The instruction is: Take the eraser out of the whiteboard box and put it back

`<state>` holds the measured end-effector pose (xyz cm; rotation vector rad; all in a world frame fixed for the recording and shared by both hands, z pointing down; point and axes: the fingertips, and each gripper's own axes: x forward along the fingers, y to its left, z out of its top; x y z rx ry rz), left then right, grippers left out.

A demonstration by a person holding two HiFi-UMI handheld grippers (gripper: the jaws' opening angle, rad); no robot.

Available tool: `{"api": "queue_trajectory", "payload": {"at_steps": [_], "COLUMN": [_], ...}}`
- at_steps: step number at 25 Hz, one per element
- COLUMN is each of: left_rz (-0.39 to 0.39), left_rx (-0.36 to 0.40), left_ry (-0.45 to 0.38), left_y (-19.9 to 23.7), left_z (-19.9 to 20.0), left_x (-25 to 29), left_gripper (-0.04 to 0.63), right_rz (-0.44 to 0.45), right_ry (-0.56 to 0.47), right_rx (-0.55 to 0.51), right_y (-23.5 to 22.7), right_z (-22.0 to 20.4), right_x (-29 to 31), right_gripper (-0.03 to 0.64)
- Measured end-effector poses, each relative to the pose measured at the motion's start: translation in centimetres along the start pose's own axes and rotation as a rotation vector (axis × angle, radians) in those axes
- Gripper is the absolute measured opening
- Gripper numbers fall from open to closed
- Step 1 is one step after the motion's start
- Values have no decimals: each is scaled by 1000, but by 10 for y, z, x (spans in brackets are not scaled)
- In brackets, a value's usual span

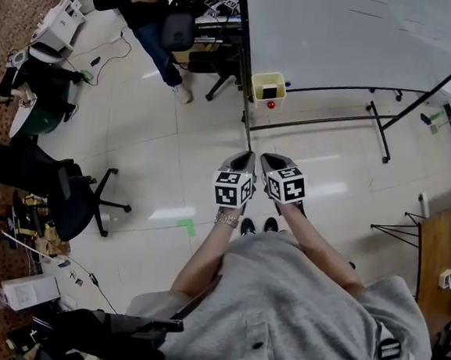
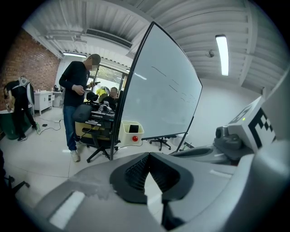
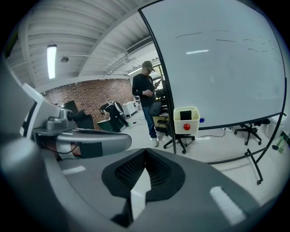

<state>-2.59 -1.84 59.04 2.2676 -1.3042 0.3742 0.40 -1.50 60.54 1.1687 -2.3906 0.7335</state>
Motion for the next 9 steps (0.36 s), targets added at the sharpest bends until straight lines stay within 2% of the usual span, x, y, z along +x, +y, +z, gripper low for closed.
{"api": "queue_trajectory", "payload": {"at_steps": [9], "left_rz": [-2], "left_rx": [12], "left_ry": [17], "left_y": [7], "left_z": [4], "left_x": [3], "left_gripper": [5], "right_rz": [14], "right_ry": [1], "right_rx": [31], "right_y": [4], "right_z": [4], "right_x": [8], "right_gripper": [5]}}
